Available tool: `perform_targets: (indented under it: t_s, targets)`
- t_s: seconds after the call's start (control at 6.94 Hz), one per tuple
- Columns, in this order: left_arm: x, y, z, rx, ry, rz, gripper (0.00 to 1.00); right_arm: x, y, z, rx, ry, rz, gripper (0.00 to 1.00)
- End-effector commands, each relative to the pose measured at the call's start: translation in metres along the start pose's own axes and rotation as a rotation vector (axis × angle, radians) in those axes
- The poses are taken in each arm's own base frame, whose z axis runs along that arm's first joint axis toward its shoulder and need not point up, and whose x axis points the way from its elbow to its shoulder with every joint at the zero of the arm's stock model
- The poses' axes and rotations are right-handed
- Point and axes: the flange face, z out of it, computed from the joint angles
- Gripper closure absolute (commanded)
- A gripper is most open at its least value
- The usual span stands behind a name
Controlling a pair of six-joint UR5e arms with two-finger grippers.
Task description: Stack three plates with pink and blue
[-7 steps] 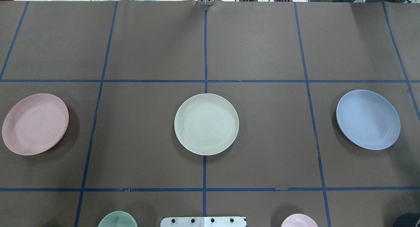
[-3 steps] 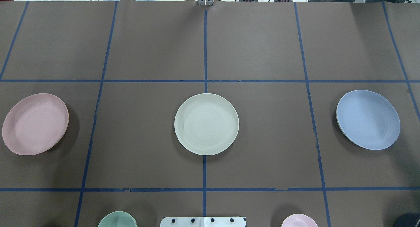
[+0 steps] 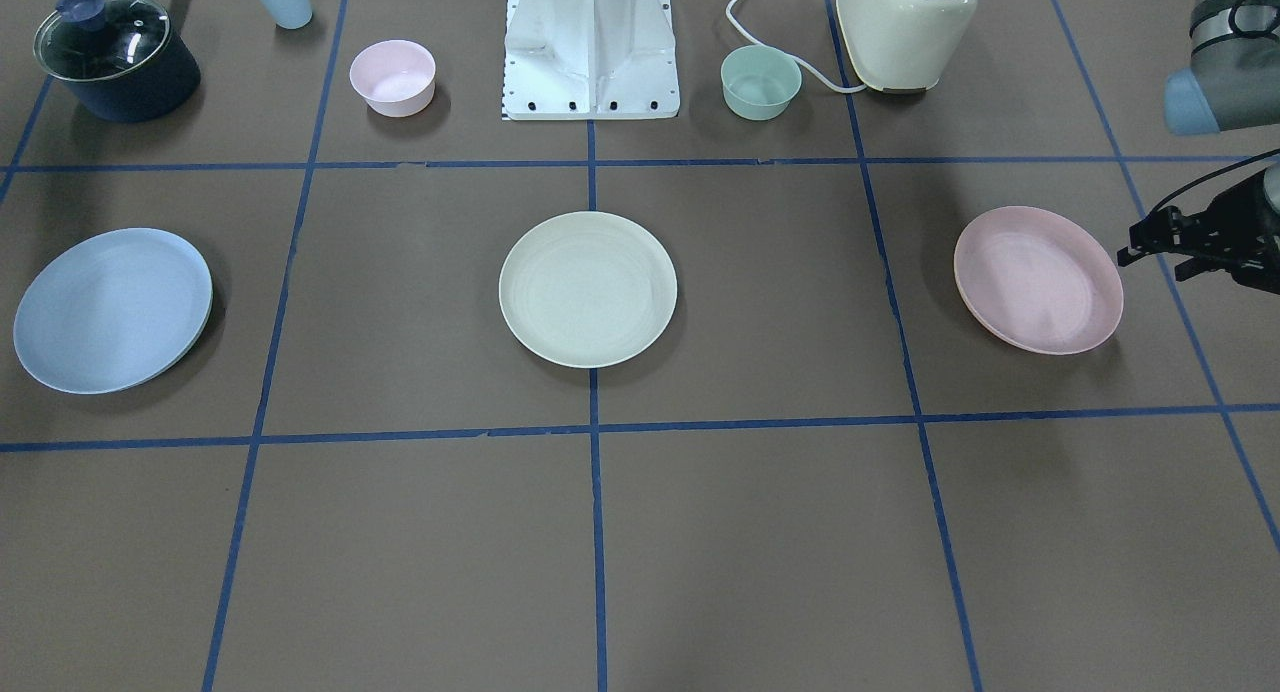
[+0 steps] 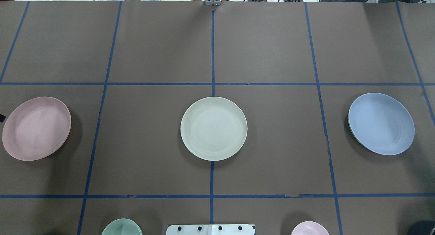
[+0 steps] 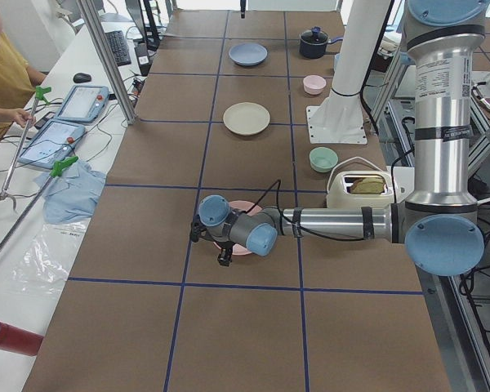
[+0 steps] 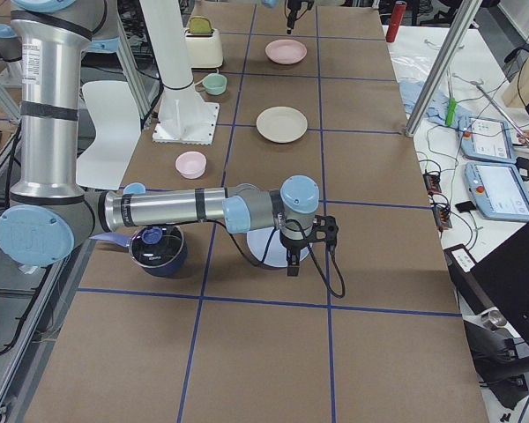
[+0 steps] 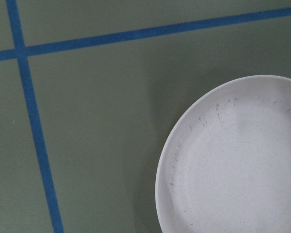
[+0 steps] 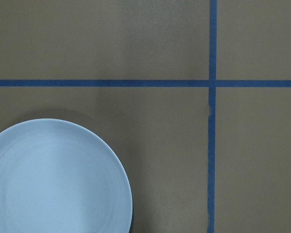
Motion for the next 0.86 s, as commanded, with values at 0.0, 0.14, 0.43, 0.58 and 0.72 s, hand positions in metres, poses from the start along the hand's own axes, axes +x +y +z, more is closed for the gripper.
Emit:
perform_targets:
  t_s: [0.0,0.14,0.43,0.58,0.72]
  targets:
    - [0.0,-0.004,0.023,-0.031,0.011,0.017,0.14,0.0,0.001,0.001,-0.004,-0.002,0.001,0.0]
    - [-0.005,-0.003,0.03,-0.028,0.014,0.028,0.2,0.0,0.001,0.0,-0.003,-0.002,0.0,0.0]
    - [-0.011,-0.004,0.036,-0.024,0.017,0.037,0.48,-0.001,0.001,0.0,-0.002,-0.002,-0.004,0.0]
    - [-0.011,-0.005,0.036,-0.023,0.017,0.036,0.57,-0.001,0.001,-0.001,-0.001,-0.002,-0.003,0.0]
    - [-0.011,-0.005,0.036,-0.024,0.017,0.035,0.93,-0.001,0.001,-0.001,0.0,-0.003,-0.004,0.0]
